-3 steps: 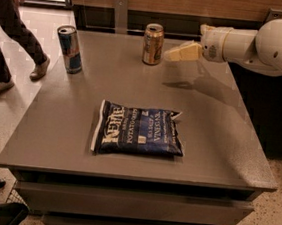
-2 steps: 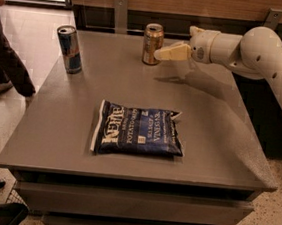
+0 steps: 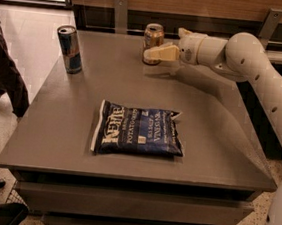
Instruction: Knock orange can over
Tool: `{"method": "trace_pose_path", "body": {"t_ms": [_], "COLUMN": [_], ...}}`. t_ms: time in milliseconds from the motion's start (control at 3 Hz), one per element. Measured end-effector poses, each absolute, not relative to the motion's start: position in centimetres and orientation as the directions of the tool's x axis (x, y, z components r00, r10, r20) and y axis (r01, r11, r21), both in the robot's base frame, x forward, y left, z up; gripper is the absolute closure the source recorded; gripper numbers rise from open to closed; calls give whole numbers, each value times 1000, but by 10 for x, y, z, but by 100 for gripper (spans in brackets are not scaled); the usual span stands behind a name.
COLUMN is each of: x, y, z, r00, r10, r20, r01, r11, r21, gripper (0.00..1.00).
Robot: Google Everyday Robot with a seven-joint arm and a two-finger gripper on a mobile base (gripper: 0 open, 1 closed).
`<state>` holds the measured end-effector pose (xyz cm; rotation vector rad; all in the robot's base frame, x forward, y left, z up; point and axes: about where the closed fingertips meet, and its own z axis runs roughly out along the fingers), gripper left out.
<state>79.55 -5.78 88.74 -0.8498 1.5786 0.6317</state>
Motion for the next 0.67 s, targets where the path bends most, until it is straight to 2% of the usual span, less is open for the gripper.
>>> {"method": "trace_pose_path", "body": {"t_ms": [333,667], "x": [801,801], "y": [-44,-38], "z": [877,877], "r00": [-55,-54], "r10": [-123,-119], "r20": [-991,-991], "r01": [-810,-815], "r11": [586,580], "r21": [-27,-25], "gripper": [13,43]}}
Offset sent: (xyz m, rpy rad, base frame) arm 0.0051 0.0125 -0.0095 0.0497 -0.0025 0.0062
